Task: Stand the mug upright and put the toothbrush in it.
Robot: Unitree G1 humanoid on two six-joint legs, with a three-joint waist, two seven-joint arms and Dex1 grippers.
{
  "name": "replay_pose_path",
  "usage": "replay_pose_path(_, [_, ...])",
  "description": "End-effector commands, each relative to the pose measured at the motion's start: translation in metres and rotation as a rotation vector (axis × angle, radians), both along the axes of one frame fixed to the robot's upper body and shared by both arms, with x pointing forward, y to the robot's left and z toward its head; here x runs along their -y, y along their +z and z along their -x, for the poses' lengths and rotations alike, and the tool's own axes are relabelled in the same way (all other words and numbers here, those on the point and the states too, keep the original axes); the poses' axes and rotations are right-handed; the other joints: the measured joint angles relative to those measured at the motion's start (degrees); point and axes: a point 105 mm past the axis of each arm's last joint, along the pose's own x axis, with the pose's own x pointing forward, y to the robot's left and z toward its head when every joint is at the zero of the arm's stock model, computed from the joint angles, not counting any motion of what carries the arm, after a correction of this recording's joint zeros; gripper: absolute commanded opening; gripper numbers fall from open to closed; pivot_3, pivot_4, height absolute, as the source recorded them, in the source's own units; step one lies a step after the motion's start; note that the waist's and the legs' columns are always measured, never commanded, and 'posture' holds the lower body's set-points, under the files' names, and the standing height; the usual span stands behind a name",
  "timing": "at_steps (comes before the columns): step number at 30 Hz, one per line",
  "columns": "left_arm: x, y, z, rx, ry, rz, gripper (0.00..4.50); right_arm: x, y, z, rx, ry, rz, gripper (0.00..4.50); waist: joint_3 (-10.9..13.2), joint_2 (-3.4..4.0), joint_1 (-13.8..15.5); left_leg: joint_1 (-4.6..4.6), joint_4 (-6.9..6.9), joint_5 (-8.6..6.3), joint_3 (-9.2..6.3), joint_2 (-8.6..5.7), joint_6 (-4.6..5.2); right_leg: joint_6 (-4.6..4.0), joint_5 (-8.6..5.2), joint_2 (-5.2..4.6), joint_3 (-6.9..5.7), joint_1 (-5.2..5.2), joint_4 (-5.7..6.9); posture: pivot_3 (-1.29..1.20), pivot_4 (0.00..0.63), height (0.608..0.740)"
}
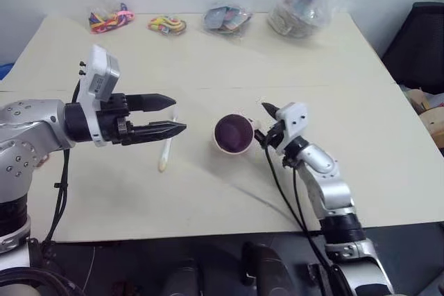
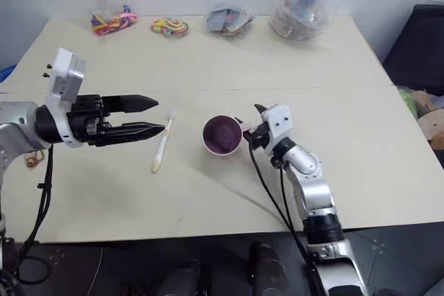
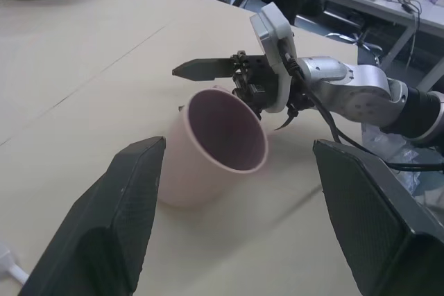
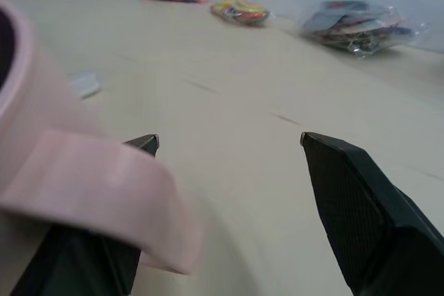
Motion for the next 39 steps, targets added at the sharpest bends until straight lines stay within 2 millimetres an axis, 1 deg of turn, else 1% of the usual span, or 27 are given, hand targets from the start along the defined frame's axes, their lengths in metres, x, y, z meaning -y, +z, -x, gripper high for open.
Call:
replay_pose_path(1, [0.004, 0.008, 0.001, 0.047, -0.026, 0.011, 3.60, 0.008, 0.014, 0.008, 0.008, 0.021, 0.012, 3.47, 0.0, 0.00, 0.3, 0.00, 0.02, 0.00, -0.01, -0.01, 0.00, 0.00, 0.00, -0.01, -0.01, 0.01, 0.01, 0.00, 0.150, 0.740])
replay_pose_path(5, [0.006, 0.005, 0.000, 0.048, -0.026, 0.014, 3.60, 0.023, 0.015, 0.018, -0.049, 0.035, 0.071, 3.47, 0.0, 0.00, 0.4, 0.00, 0.03, 0.00, 0.01, -0.03, 0.01, 0.00, 0.00, -0.02, 0.00, 0.00, 0.05, 0.00, 0.150, 0.740])
replay_pose_path(9, [-0.004, 0.006, -0.006, 0.041, 0.042, 0.045, 3.60, 0.035, 0.024, 0.038, -0.085, 0.093, 0.103, 3.47, 0.0, 0.00, 0.6, 0.00, 0.02, -0.01, 0.03, -0.02, 0.02, 0.00, 0.00, -0.01, -0.01, 0.00, 0.04, 0.00, 0.150, 0.740])
replay_pose_path(12, [-0.017, 0.013, -0.025, 0.025, 0.194, 0.121, 3.60, 0.040, 0.038, 0.058, -0.119, 0.168, 0.115, 3.47, 0.0, 0.00, 1.3, 0.02, 0.04, -0.01, 0.05, -0.02, 0.02, 0.00, 0.00, 0.00, 0.01, 0.00, 0.06, 0.00, 0.150, 0.740])
replay_pose_path(13, [-0.023, 0.012, -0.035, 0.011, 0.278, 0.124, 3.60, 0.040, 0.044, 0.066, -0.129, 0.205, 0.110, 3.47, 0.0, -0.01, 1.5, 0.02, 0.05, -0.01, 0.07, -0.01, 0.03, 0.01, 0.00, 0.00, 0.02, 0.00, 0.07, 0.00, 0.150, 0.740])
replay_pose_path(14, [-0.033, 0.006, -0.055, -0.049, 0.425, 0.125, 3.60, 0.040, 0.057, 0.077, -0.138, 0.272, 0.092, 3.47, 0.0, -0.01, 1.8, 0.03, 0.08, -0.01, 0.07, -0.01, 0.03, 0.00, 0.00, 0.00, 0.02, 0.00, 0.12, 0.00, 0.150, 0.740])
replay_pose_path(15, [-0.040, -0.001, -0.069, -0.106, 0.542, 0.111, 3.60, 0.038, 0.067, 0.088, -0.142, 0.331, 0.083, 3.47, 0.0, -0.01, 2.1, 0.02, 0.13, -0.01, 0.06, -0.03, 0.04, 0.01, 0.01, -0.01, 0.01, 0.01, 0.14, 0.00, 0.150, 0.740])
replay_pose_path(16, [-0.045, -0.006, -0.077, -0.147, 0.618, 0.099, 3.60, 0.037, 0.074, 0.095, -0.147, 0.371, 0.080, 3.47, 0.0, -0.01, 2.4, 0.02, 0.15, -0.01, 0.05, -0.06, 0.08, 0.03, 0.02, -0.02, 0.00, 0.02, 0.16, 0.00, 0.150, 0.740])
replay_pose_path(17, [-0.047, -0.019, -0.087, -0.228, 0.706, 0.070, 3.60, 0.034, 0.085, 0.106, -0.147, 0.442, 0.070, 3.66, 0.0, -0.02, 2.8, 0.02, 0.18, -0.01, 0.04, -0.08, 0.09, 0.04, 0.02, -0.02, 0.01, 0.03, 0.18, 0.00, 0.150, 0.740])
replay_pose_path(18, [-0.046, -0.029, -0.092, -0.293, 0.756, 0.044, 3.60, 0.031, 0.095, 0.115, -0.137, 0.496, 0.061, 3.84, 0.0, -0.02, 3.0, 0.02, 0.20, -0.02, 0.04, -0.10, 0.12, 0.05, 0.03, -0.04, 0.02, 0.04, 0.19, 0.00, 0.150, 0.740])
replay_pose_path(19, [-0.044, -0.036, -0.096, -0.339, 0.790, 0.024, 3.60, 0.029, 0.102, 0.121, -0.133, 0.533, 0.056, 4.02, 0.0, -0.06, 3.1, 0.02, 0.21, -0.03, 0.05, -0.12, 0.15, 0.07, 0.04, -0.05, 0.03, 0.04, 0.19, 0.00, 0.150, 0.740])
replay_pose_path(20, [-0.040, -0.044, -0.100, -0.387, 0.823, 0.008, 3.60, 0.027, 0.109, 0.125, -0.130, 0.559, 0.055, 4.34, -0.1, -0.10, 3.2, 0.03, 0.20, -0.03, 0.08, -0.14, 0.17, 0.08, 0.05, -0.05, 0.04, 0.04, 0.18, 0.00, 0.150, 0.740])
replay_pose_path(21, [-0.036, -0.050, -0.104, -0.421, 0.840, 0.002, 3.60, 0.025, 0.115, 0.127, -0.119, 0.571, 0.065, 4.46, -0.1, -0.14, 3.2, 0.02, 0.21, -0.04, 0.09, -0.15, 0.17, 0.08, 0.05, -0.06, 0.02, 0.05, 0.18, 0.00, 0.150, 0.740])
replay_pose_path(22, [-0.033, -0.053, -0.107, -0.444, 0.853, -0.002, 3.60, 0.023, 0.118, 0.128, -0.114, 0.577, 0.072, 4.46, -0.1, -0.19, 3.2, 0.00, 0.20, -0.04, 0.17, -0.14, 0.17, 0.08, 0.05, -0.05, -0.01, 0.05, 0.16, 0.00, 0.150, 0.740])
replay_pose_path(24, [-0.012, -0.066, -0.111, -0.490, 0.828, -0.052, 3.60, 0.016, 0.127, 0.130, -0.091, 0.600, 0.094, 4.46, -0.1, -0.22, 3.2, -0.04, 0.22, -0.04, 0.42, -0.14, 0.17, 0.08, 0.05, -0.05, -0.06, 0.05, 0.15, 0.00, 0.150, 0.740])
replay_pose_path(26, [0.001, -0.076, -0.112, -0.515, 0.805, -0.099, 3.60, 0.012, 0.130, 0.128, -0.083, 0.595, 0.112, 4.46, -0.1, -0.22, 3.1, -0.04, 0.21, -0.03, 0.47, -0.14, 0.17, 0.08, 0.05, -0.05, -0.04, 0.04, 0.16, 0.00, 0.150, 0.740])
replay_pose_path(28, [0.011, -0.083, -0.112, -0.526, 0.779, -0.136, 3.60, 0.009, 0.129, 0.121, -0.084, 0.561, 0.123, 4.46, -0.1, -0.23, 3.1, -0.03, 0.20, -0.03, 0.48, -0.12, 0.16, 0.08, 0.05, -0.04, -0.05, 0.04, 0.15, 0.00, 0.150, 0.740])
replay_pose_path(30, [0.016, -0.092, -0.114, -0.552, 0.770, -0.162, 3.60, 0.008, 0.126, 0.116, -0.085, 0.538, 0.137, 4.46, -0.1, -0.23, 3.1, -0.02, 0.19, -0.03, 0.51, -0.12, 0.15, 0.08, 0.05, -0.04, -0.04, 0.03, 0.15, 0.00, 0.150, 0.740])
replay_pose_path(33, [0.011, -0.107, -0.117, -0.590, 0.791, -0.207, 3.60, 0.007, 0.123, 0.112, -0.078, 0.501, 0.159, 4.46, -0.1, -0.22, 3.0, -0.01, 0.19, -0.02, 0.55, -0.11, 0.14, 0.08, 0.05, -0.03, -0.02, 0.02, 0.16, 0.00, 0.150, 0.740])
replay_pose_path(36, [0.010, -0.111, -0.116, -0.609, 0.791, -0.210, 2.99, 0.009, 0.120, 0.110, -0.079, 0.472, 0.172, 4.50, -0.1, -0.22, 3.0, 0.02, 0.21, -0.02, 0.57, -0.12, 0.13, 0.08, 0.05, -0.05, 0.01, 0.03, 0.19, 0.00, 0.150, 0.740])
replay_pose_path(38, [0.010, -0.111, -0.116, -0.607, 0.789, -0.202, 2.37, 0.012, 0.117, 0.108, -0.080, 0.445, 0.192, 4.50, -0.1, -0.23, 3.2, 0.00, 0.24, -0.02, 0.55, -0.12, 0.14, 0.08, 0.05, -0.06, -0.01, 0.03, 0.20, 0.00, 0.150, 0.740])
replay_pose_path(39, [0.010, -0.111, -0.116, -0.611, 0.787, -0.198, 2.14, 0.013, 0.115, 0.107, -0.080, 0.434, 0.205, 4.50, -0.1, -0.23, 3.2, -0.01, 0.24, -0.02, 0.55, -0.13, 0.13, 0.08, 0.05, -0.08, -0.01, 0.03, 0.20, 0.00, 0.150, 0.740])
